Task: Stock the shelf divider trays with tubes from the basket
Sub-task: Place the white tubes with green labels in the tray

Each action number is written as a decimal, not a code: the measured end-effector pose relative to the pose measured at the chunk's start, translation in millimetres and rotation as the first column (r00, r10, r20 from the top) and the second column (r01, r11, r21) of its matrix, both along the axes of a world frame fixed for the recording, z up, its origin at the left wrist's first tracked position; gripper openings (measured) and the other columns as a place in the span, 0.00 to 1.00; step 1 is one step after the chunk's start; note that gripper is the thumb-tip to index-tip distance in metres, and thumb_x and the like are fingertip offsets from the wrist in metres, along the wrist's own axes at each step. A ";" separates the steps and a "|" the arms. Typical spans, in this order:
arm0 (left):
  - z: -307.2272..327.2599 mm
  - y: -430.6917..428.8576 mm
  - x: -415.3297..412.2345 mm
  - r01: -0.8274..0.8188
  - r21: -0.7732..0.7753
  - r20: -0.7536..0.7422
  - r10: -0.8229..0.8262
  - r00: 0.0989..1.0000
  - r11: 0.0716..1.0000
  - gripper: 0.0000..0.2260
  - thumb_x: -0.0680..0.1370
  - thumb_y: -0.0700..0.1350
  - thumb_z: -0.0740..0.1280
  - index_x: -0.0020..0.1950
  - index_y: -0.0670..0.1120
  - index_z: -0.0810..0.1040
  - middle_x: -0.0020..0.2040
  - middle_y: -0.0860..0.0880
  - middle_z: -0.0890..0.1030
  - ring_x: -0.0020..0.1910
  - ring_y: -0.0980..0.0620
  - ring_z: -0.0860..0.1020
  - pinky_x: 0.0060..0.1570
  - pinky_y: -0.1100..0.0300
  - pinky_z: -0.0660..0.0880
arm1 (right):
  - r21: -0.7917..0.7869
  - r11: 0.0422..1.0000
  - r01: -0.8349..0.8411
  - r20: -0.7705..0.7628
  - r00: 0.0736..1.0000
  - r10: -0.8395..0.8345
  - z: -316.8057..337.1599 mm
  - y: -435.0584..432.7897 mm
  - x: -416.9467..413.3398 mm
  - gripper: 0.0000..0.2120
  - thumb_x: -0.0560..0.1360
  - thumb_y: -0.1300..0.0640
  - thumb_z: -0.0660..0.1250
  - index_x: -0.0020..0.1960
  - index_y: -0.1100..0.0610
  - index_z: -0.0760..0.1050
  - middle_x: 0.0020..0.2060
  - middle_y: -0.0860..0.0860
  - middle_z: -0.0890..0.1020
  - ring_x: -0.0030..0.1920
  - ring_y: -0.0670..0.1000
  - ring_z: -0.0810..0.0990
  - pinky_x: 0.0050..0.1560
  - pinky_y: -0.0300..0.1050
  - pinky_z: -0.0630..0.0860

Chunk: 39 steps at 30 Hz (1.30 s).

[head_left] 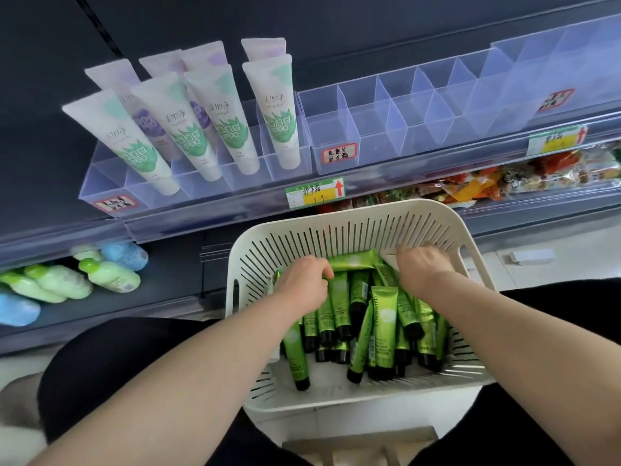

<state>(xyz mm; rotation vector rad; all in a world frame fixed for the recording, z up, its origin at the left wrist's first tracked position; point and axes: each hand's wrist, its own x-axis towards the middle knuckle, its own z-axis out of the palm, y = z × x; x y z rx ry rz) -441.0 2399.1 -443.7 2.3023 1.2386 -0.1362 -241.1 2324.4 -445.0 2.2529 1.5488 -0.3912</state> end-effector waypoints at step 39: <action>-11.5 -18.5 -42.6 -0.298 -0.116 -0.338 0.244 0.909 0.948 0.28 0.75 0.36 0.65 0.73 0.38 0.58 0.48 0.46 0.73 0.46 0.47 0.74 0.41 0.55 0.72 | 0.296 0.941 0.162 -0.548 0.836 0.029 -12.3 -16.3 -78.9 0.14 0.72 0.49 0.67 0.52 0.51 0.65 0.39 0.46 0.76 0.36 0.49 0.77 0.28 0.42 0.70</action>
